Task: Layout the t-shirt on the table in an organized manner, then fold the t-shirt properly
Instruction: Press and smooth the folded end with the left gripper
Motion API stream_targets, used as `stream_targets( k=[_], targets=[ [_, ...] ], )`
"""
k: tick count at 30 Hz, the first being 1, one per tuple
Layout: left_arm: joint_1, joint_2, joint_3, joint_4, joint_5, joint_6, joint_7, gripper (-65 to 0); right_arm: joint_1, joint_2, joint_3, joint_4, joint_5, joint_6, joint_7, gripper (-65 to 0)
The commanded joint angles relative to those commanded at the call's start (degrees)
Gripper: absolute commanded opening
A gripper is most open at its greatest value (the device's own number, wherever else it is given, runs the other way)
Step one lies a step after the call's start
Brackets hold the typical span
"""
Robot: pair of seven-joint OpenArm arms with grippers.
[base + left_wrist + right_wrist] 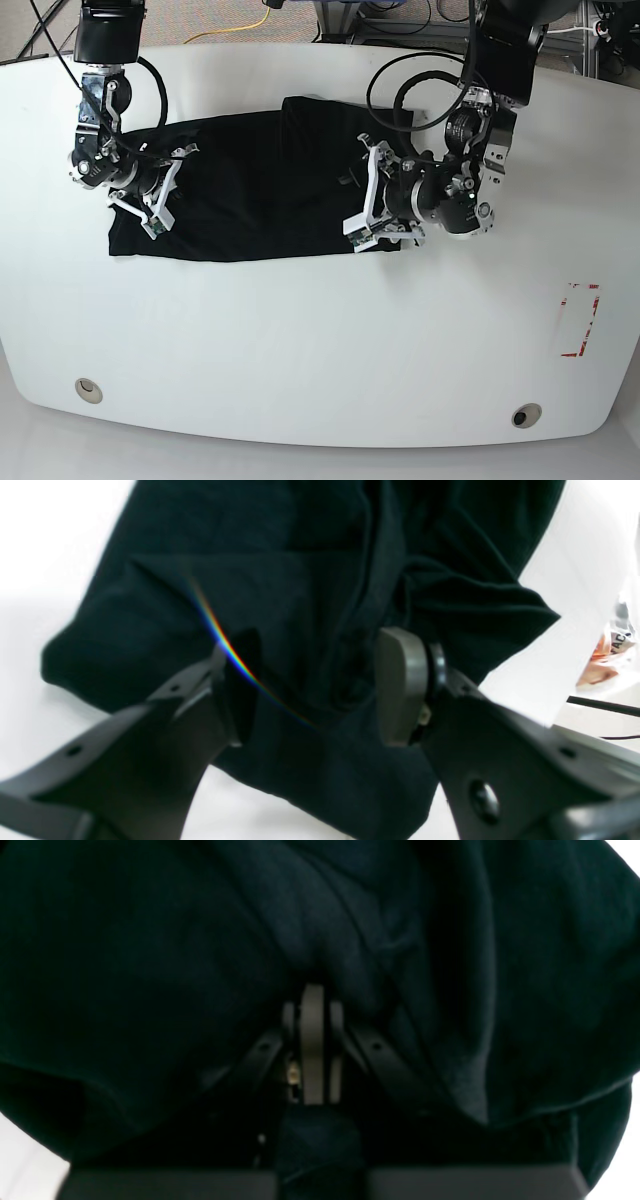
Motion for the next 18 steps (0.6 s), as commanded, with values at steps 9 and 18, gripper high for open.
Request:
stream_targets(
  k=[9,18],
  targets=[
    [-0.09,-0.18,4.75,-2.55,0.26,0.09,-1.76,-31.1,0.09,0.09,0.0,0.0,0.0,0.0,0.0,-64.2],
    [-0.26,-0.09,4.84,-6.77,0.44,0.18,-4.75,-33.3,0.09,0.09,0.0,0.0,0.0,0.0,0.0,-64.2]
  ],
)
